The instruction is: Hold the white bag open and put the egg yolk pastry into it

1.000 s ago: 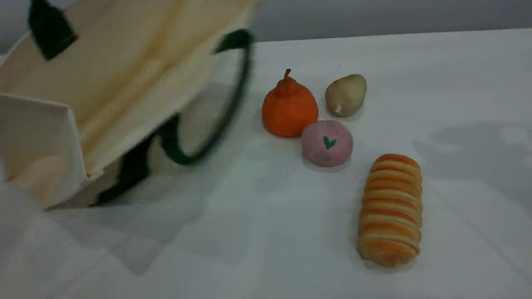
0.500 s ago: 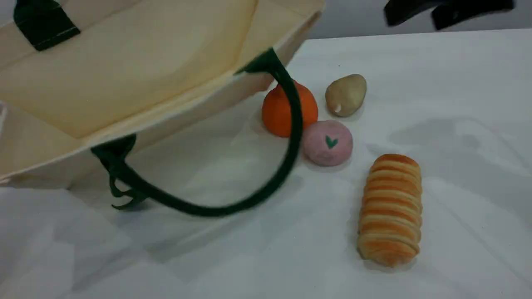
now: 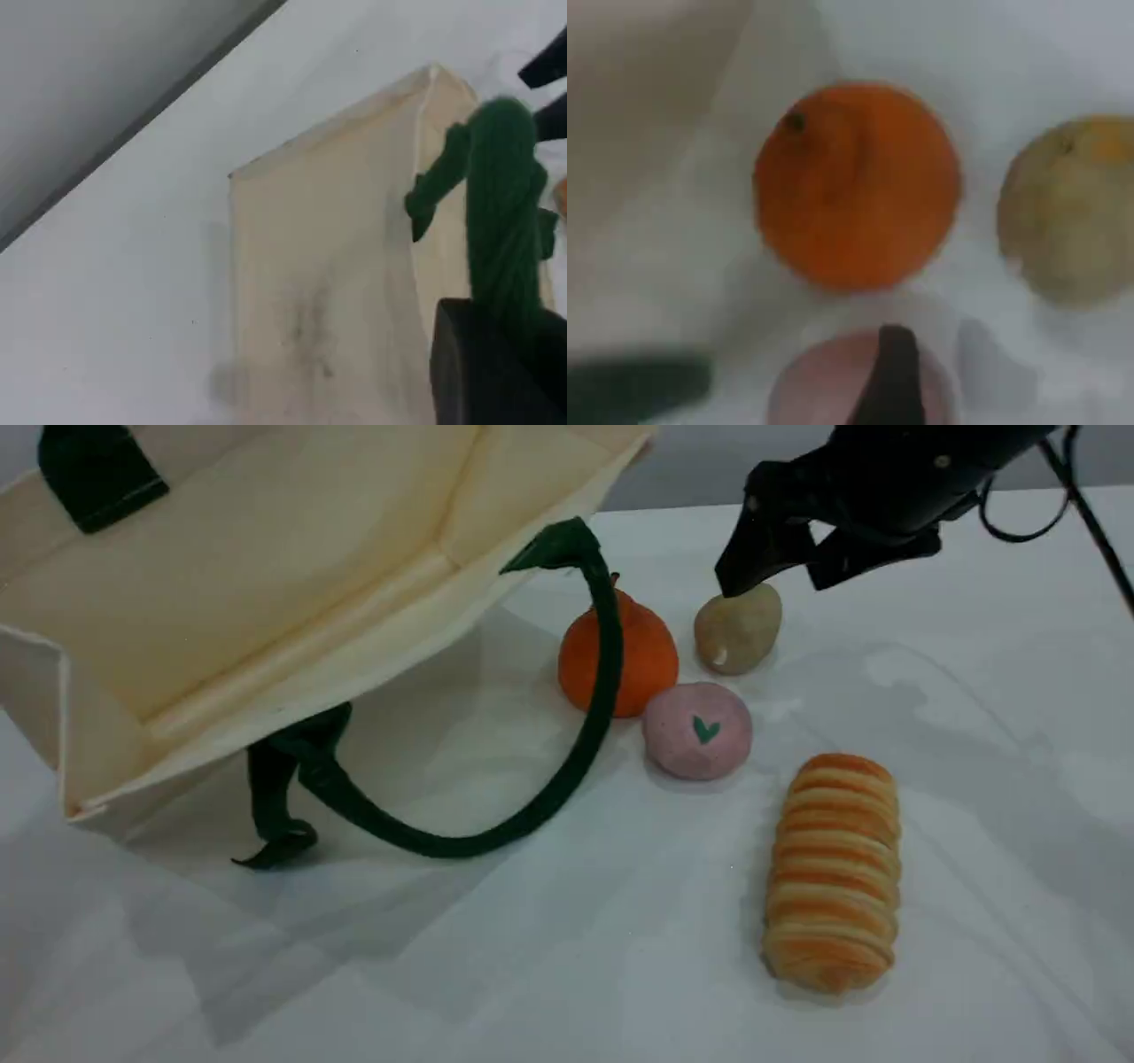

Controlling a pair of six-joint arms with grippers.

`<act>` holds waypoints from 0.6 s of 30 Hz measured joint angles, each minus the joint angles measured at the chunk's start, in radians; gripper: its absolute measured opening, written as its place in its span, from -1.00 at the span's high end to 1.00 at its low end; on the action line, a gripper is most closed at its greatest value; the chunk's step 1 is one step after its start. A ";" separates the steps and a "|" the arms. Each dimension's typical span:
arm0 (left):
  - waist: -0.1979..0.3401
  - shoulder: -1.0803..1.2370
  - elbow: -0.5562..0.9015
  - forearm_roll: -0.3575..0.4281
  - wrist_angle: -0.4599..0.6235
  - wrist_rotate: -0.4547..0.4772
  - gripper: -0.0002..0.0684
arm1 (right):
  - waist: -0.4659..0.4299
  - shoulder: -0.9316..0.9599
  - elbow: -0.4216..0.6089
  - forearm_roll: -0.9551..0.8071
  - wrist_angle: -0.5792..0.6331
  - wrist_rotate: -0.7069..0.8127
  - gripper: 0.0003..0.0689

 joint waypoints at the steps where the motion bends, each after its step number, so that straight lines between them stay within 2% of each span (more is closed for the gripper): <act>1: 0.000 0.000 0.000 -0.001 0.000 0.000 0.71 | -0.002 0.017 -0.019 -0.002 -0.001 0.000 -0.70; 9: 0.000 0.001 0.000 -0.004 0.000 0.000 0.71 | -0.002 0.116 -0.129 -0.003 -0.004 0.000 -0.70; 18: 0.000 0.001 0.000 -0.003 0.000 0.000 0.71 | -0.002 0.166 -0.149 -0.007 -0.059 -0.023 -0.70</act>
